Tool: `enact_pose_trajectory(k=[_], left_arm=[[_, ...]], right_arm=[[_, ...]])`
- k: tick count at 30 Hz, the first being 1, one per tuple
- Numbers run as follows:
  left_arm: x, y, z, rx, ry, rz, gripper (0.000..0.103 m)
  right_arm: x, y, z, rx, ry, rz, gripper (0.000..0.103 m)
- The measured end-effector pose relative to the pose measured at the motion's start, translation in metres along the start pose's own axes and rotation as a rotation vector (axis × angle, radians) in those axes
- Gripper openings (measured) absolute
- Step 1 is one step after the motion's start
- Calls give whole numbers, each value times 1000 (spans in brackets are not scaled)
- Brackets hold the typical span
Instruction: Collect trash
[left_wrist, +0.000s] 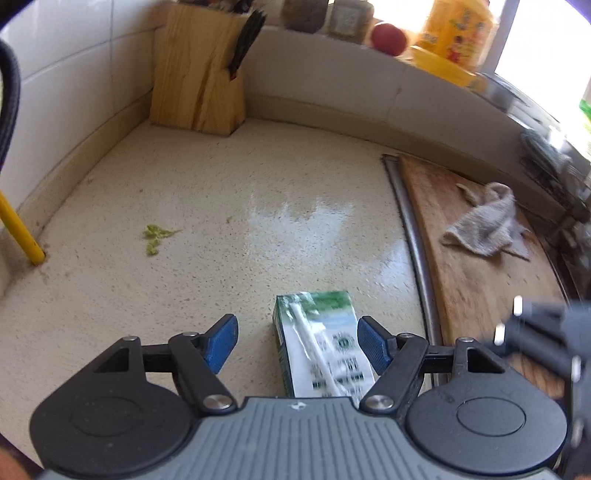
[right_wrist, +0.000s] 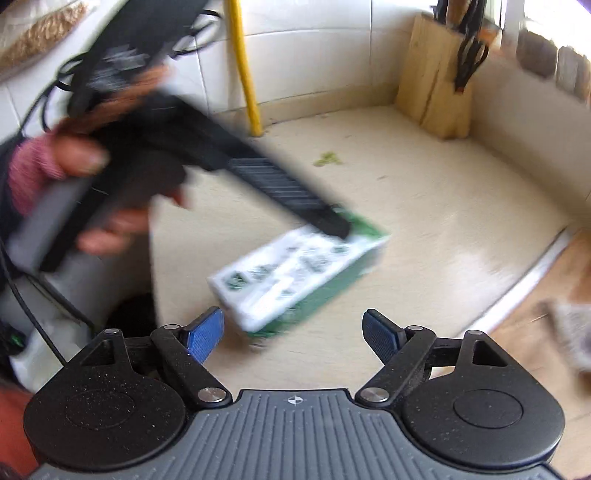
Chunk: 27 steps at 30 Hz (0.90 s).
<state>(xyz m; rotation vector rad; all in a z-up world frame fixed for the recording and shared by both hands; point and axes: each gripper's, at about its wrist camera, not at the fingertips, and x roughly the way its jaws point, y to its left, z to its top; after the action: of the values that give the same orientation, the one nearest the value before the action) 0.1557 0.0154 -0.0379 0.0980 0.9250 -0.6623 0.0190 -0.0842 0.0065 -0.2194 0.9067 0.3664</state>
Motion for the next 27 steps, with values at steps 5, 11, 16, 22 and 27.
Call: enact_pose_trajectory(k=[5, 11, 16, 22, 27], left_arm=[[-28, -6, -20, 7, 7, -25, 68], [-9, -20, -49, -110, 16, 86, 69], [3, -45, -57, -110, 55, 90, 69], [15, -37, -56, -33, 118, 239, 68], [9, -5, -52, -26, 144, 333, 57]], right_arm=[[-2, -20, 6, -219, 93, -121, 90], [9, -32, 10, -301, 130, -105, 90], [18, -28, 14, -462, 141, -38, 90], [26, -33, 20, -575, 115, 19, 90], [37, -31, 36, -738, 97, 66, 90]])
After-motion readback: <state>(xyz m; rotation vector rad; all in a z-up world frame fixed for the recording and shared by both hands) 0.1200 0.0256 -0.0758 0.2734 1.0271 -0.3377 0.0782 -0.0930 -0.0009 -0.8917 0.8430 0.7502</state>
